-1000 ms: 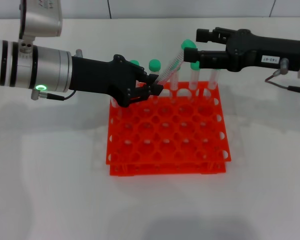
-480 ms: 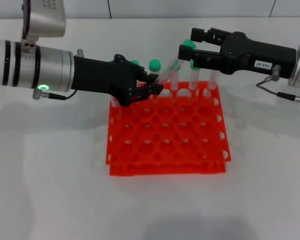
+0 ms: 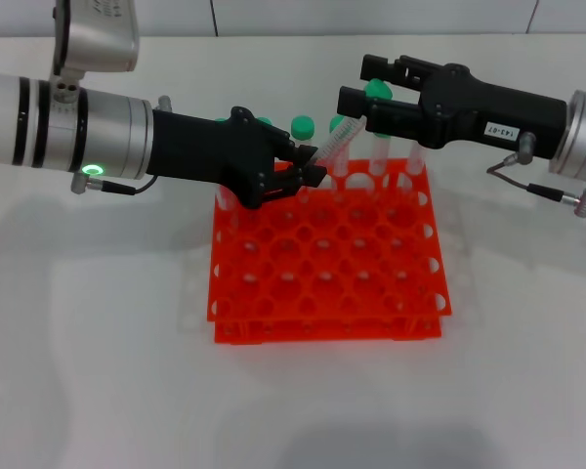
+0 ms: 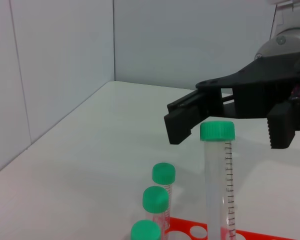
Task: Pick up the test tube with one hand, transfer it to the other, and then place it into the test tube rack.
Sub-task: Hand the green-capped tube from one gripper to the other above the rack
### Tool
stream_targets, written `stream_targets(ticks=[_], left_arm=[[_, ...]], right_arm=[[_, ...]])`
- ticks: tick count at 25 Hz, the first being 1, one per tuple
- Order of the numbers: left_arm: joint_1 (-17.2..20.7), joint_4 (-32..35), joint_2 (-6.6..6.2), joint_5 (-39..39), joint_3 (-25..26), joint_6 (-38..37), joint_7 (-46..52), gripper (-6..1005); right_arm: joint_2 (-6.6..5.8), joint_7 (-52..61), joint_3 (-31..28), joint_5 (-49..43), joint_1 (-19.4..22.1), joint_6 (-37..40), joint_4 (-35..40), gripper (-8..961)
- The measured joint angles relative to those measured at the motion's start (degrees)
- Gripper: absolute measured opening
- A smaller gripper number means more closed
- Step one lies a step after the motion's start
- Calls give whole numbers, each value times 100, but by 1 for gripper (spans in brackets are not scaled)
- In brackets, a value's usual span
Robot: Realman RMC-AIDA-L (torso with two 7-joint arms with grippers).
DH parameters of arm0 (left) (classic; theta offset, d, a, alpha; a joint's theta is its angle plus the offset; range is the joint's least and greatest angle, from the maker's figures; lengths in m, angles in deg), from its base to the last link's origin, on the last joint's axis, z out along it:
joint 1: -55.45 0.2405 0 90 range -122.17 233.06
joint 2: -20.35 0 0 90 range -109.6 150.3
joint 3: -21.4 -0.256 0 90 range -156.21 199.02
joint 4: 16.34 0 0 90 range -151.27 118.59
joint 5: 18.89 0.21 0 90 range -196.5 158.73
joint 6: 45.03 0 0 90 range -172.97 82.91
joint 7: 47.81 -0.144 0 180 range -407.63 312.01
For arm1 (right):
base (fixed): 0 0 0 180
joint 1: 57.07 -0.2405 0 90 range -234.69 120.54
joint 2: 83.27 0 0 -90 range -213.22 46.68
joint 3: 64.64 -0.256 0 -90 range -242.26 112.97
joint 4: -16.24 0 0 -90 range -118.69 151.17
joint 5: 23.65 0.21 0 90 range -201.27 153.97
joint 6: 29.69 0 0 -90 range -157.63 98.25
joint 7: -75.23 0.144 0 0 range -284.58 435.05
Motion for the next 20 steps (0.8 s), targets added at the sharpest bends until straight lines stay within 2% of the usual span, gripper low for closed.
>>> stream_targets(ticks=[13, 16, 20], left_arm=[[1, -1, 10, 8, 1, 69, 8, 278], [1, -1, 10, 8, 0, 69, 6, 280], [1, -7, 12, 10, -11, 68, -2, 282]], right_arm=[[-2, -118, 260, 174, -18, -92, -77, 681], [-2, -123, 280, 220, -18, -92, -77, 496], [-2, -124, 289, 223, -27, -80, -78, 345]])
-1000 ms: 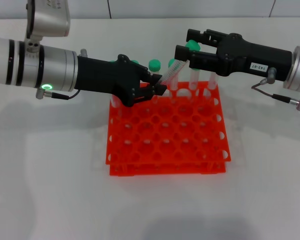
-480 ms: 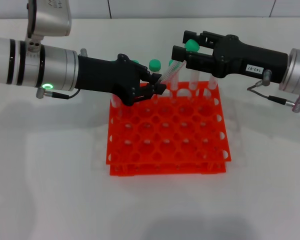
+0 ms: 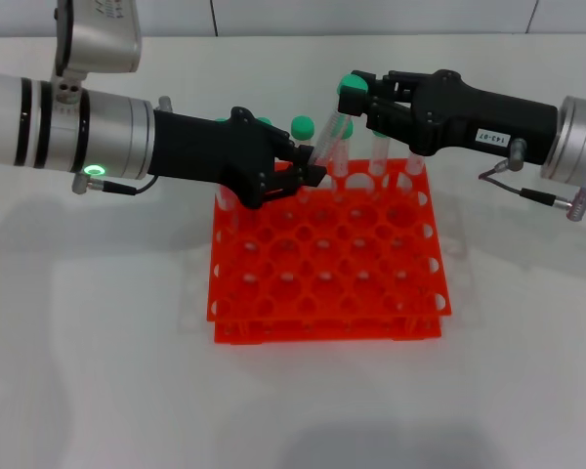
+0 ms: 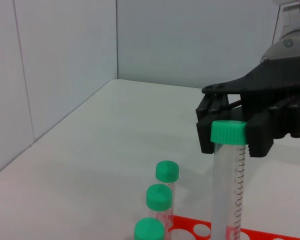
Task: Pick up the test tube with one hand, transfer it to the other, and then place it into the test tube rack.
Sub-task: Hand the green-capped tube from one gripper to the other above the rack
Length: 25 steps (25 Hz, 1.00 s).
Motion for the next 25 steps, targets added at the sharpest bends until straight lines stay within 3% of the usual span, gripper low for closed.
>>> stream_targets(ticks=[2, 12, 22, 25], left_arm=[[0, -2, 4, 1, -4, 0, 0, 283], [0, 63, 7, 71, -8, 1, 154, 289], [121, 875, 102, 494, -195, -39, 1208, 294], [211, 1179, 141, 519, -389, -69, 1523, 378]], right_arm=[[0, 0, 16, 0, -12, 2, -1, 270], [0, 0, 58, 16, -31, -20, -8, 250], [-26, 25, 51, 16, -21, -16, 4, 250], [-37, 27, 51, 16, 0, -14, 15, 250]])
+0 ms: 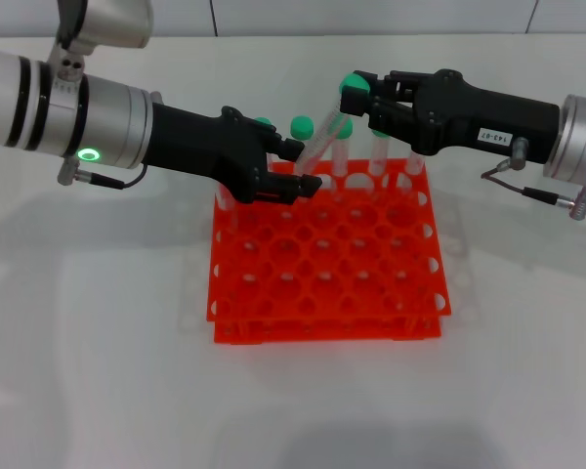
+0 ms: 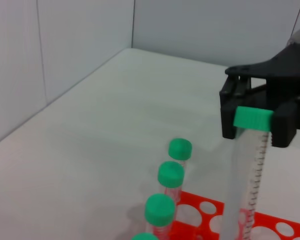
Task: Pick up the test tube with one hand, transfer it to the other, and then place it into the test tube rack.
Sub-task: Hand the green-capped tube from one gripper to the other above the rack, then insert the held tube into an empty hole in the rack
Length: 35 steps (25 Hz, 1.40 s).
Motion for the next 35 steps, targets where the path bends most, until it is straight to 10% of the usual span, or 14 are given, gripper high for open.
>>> stream_targets(ticks=[16, 35], left_arm=[[649, 2451, 71, 381, -71, -991, 1857, 876], [2198, 4785, 185, 159, -239, -1092, 2469, 881]], right_arm=[[-56, 14, 16, -160, 24, 60, 41, 260], [-104, 206, 5, -520, -34, -18, 403, 278]])
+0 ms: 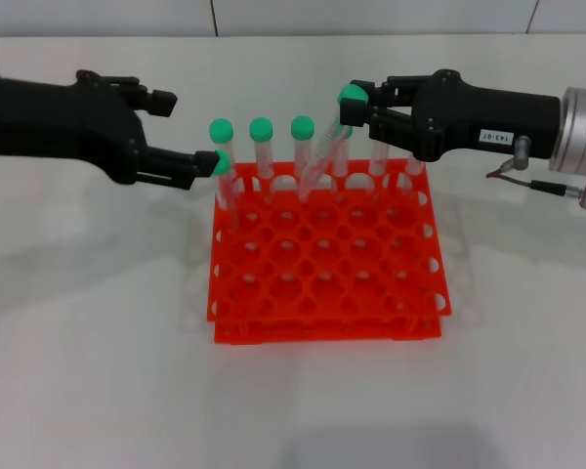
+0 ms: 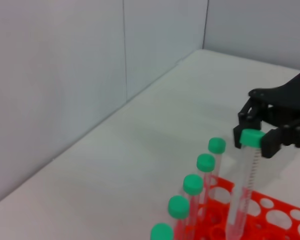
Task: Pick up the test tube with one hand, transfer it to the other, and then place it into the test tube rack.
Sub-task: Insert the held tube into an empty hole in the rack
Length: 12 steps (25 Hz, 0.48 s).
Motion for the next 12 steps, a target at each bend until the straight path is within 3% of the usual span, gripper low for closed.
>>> stream_targets(ticks=[12], left_arm=[[1174, -141, 22, -1203, -129, 491, -1341, 881]], right_arm=[[-60, 183, -16, -166, 20, -38, 251, 290]])
